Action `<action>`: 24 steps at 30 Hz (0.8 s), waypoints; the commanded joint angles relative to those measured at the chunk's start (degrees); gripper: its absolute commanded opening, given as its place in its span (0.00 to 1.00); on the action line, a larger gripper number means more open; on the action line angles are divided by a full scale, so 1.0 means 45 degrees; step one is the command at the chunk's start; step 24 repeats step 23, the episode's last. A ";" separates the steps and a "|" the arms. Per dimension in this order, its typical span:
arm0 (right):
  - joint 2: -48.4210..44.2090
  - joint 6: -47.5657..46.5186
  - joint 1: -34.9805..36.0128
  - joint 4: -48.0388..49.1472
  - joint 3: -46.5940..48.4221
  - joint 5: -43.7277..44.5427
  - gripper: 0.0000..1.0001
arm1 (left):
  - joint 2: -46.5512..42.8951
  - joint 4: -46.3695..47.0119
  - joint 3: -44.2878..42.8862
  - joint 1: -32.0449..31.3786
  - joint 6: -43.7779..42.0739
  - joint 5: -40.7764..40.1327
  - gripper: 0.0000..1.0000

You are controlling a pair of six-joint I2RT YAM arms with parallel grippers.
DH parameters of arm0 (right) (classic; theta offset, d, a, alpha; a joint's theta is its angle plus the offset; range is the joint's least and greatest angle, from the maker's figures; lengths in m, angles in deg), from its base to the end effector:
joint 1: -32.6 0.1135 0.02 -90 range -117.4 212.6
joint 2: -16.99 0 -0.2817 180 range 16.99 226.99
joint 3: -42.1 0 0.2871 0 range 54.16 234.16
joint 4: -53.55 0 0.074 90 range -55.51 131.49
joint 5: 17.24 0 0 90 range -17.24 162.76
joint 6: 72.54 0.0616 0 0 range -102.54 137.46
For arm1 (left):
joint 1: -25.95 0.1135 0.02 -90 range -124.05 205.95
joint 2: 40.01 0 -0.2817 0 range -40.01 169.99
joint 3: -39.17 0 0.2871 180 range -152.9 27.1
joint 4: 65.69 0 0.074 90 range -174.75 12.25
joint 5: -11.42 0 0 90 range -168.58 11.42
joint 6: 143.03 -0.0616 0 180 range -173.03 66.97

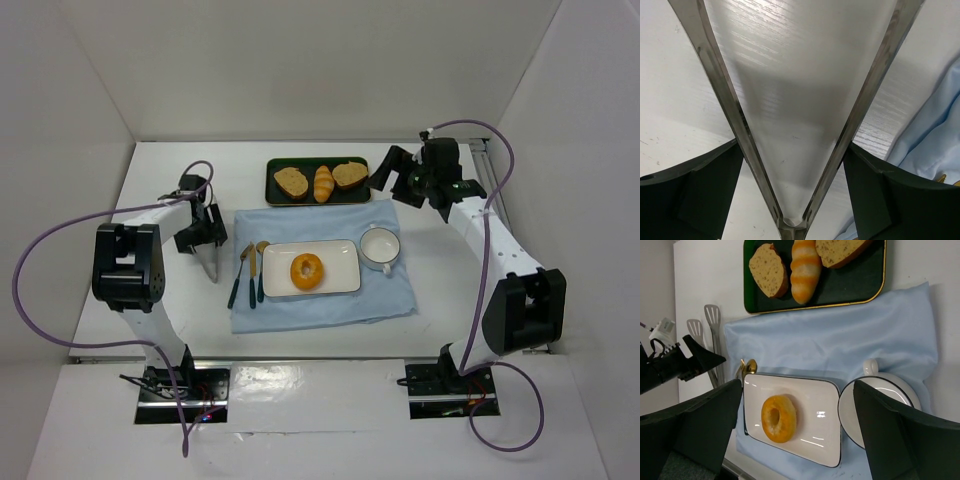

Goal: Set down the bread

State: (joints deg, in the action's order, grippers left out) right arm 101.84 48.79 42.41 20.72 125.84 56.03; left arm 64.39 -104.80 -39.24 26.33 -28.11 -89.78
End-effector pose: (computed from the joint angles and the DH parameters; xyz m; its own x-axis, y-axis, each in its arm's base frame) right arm 0.3833 0.0843 0.3142 -0.6771 0.3883 -0.6251 -0.0543 0.8208 0.5687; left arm 0.4046 0.0146 0.1386 -0.7854 -0.4185 -0.4561 -0.4622 0.8866 -0.0176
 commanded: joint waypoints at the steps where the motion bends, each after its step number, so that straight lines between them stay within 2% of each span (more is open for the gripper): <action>1: 0.0144 -0.0302 -0.0050 -0.0421 0.0575 0.0105 1.00 | 0.0472 -0.0571 0.0037 0.0149 0.0222 -0.0537 0.93; 7: 0.0322 -0.0185 -0.0050 -0.0248 0.0536 -0.0208 1.00 | -0.0561 -0.0941 -0.0333 0.0149 0.0631 -0.0967 0.94; 11: 0.0206 -0.0185 -0.0050 -0.0247 0.0536 -0.0092 1.00 | -0.2353 -0.1214 -0.0880 0.0149 0.1021 -0.1104 0.94; 14: 0.0089 -0.0185 -0.0050 -0.0129 0.0536 0.0416 1.00 | -0.3548 -0.1216 -0.1485 -0.0181 0.1023 -0.0832 0.94; 16: 0.0088 -0.0185 -0.0050 -0.0245 0.0712 0.0689 1.00 | -0.4758 -0.1216 -0.1876 -0.0455 0.1140 -0.0655 0.99; 19: 0.0088 -0.0185 -0.0050 -0.0247 0.0868 0.1002 1.00 | -0.5871 -0.0845 -0.2266 -0.0942 0.1140 0.0046 0.99; 24: -0.0030 -0.0068 0.0068 -0.0129 0.0731 0.1120 1.00 | -0.6537 -0.0708 -0.2561 -0.1372 0.1277 0.0886 0.99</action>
